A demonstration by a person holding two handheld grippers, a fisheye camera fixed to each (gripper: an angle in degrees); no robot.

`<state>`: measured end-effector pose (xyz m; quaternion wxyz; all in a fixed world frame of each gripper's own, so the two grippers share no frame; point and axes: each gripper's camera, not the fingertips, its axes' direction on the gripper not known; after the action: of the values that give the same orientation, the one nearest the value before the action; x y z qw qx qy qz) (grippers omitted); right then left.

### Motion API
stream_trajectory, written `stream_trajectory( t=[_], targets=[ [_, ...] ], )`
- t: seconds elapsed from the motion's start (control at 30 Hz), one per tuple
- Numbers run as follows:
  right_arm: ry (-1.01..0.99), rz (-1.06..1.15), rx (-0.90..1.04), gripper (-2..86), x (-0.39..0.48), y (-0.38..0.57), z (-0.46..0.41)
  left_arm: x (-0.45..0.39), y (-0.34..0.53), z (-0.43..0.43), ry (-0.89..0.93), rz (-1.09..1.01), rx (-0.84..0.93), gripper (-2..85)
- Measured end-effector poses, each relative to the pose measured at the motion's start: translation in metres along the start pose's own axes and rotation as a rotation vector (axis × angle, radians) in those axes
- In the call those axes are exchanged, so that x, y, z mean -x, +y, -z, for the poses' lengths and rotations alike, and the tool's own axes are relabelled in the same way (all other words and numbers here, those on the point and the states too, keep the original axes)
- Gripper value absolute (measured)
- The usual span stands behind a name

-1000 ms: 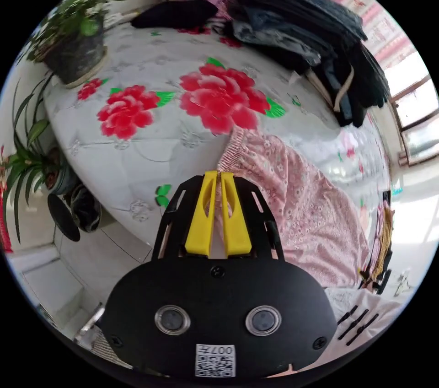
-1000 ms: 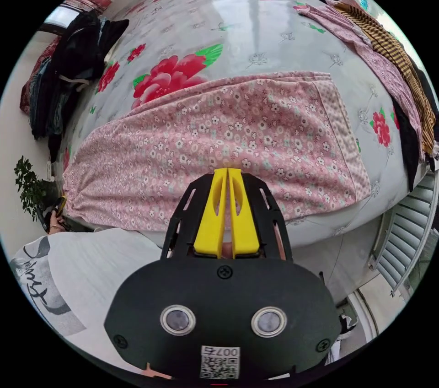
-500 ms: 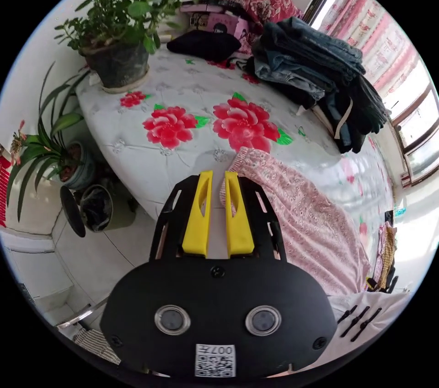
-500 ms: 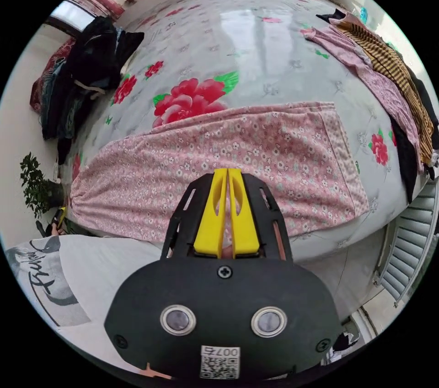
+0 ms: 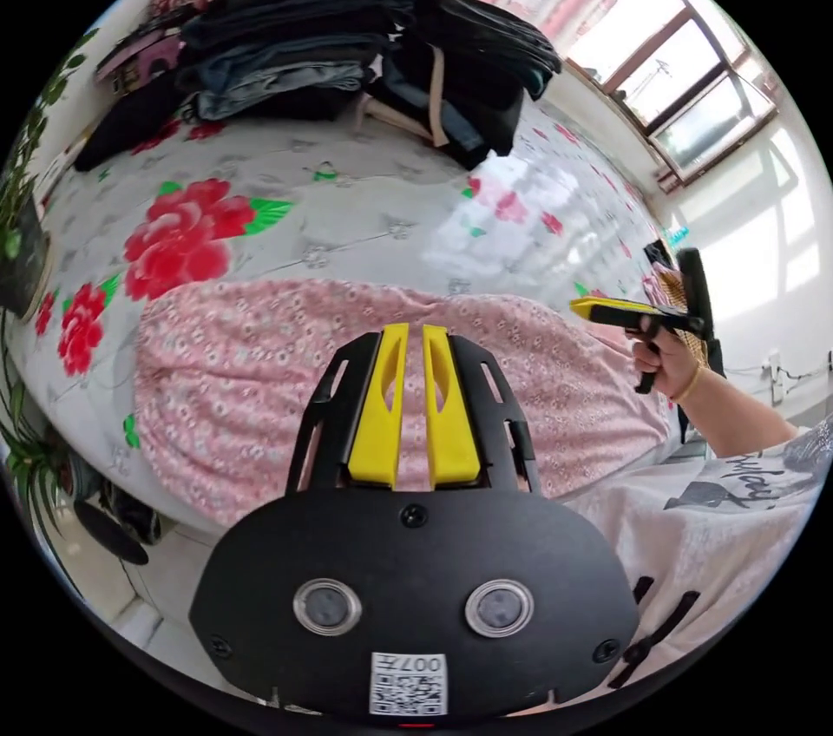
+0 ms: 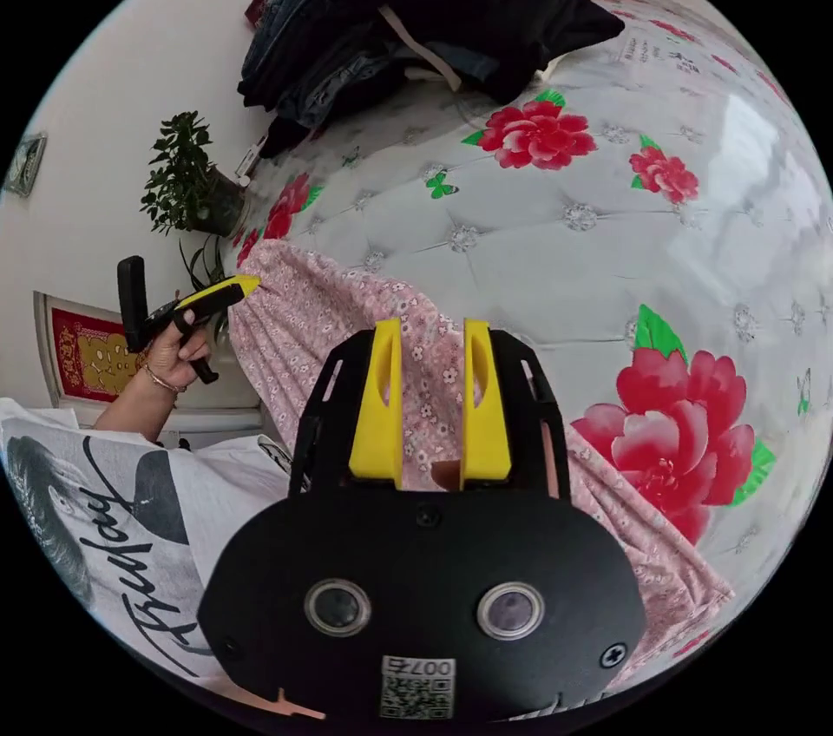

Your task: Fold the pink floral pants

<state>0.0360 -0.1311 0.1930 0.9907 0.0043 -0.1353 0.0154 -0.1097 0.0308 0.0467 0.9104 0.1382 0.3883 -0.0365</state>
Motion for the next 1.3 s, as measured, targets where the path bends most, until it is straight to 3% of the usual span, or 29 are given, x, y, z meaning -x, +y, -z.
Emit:
stream_trajectory(
  t=[0.13,0.23,0.43,0.53,0.77,0.9,1.0,1.1,1.17,1.3],
  targets=[
    [-0.017,0.032,0.104,2.0,-0.002,-0.010,-0.054,-0.010,-0.026,-0.032,0.026,-0.149,0.059,4.9],
    [0.041,0.140,0.045,0.5,0.018,0.006,-0.055,-0.010,-0.038,-0.056,-0.010,-0.233,0.096,5.1],
    [-0.099,0.270,0.168,0.1,0.030,0.042,-0.080,-0.002,-0.044,-0.110,0.060,-0.287,0.169,5.1],
    [-0.144,0.195,0.217,0.5,0.009,0.044,-0.103,-0.004,-0.044,-0.131,0.079,-0.310,0.190,5.1],
    [-0.436,-0.174,0.064,3.4,-0.082,0.014,-0.103,0.019,-0.039,-0.168,0.064,-0.288,0.225,4.8],
    [-0.445,-0.200,0.142,4.0,-0.100,-0.007,-0.127,0.026,-0.029,-0.173,0.051,-0.318,0.230,4.7],
    [-0.567,-0.129,0.179,4.4,-0.100,-0.018,-0.142,0.031,-0.018,-0.172,0.040,-0.337,0.224,4.5],
    [-0.522,-0.064,0.301,4.7,-0.094,-0.019,-0.165,0.036,-0.009,-0.172,0.019,-0.350,0.219,3.9],
    [-0.367,-0.081,0.236,4.8,-0.102,-0.019,-0.162,0.040,-0.004,-0.177,0.013,-0.365,0.225,3.0],
    [-0.434,-0.228,0.175,4.7,-0.139,-0.026,-0.162,0.053,-0.003,-0.189,0.027,-0.345,0.220,1.5]
  ],
)
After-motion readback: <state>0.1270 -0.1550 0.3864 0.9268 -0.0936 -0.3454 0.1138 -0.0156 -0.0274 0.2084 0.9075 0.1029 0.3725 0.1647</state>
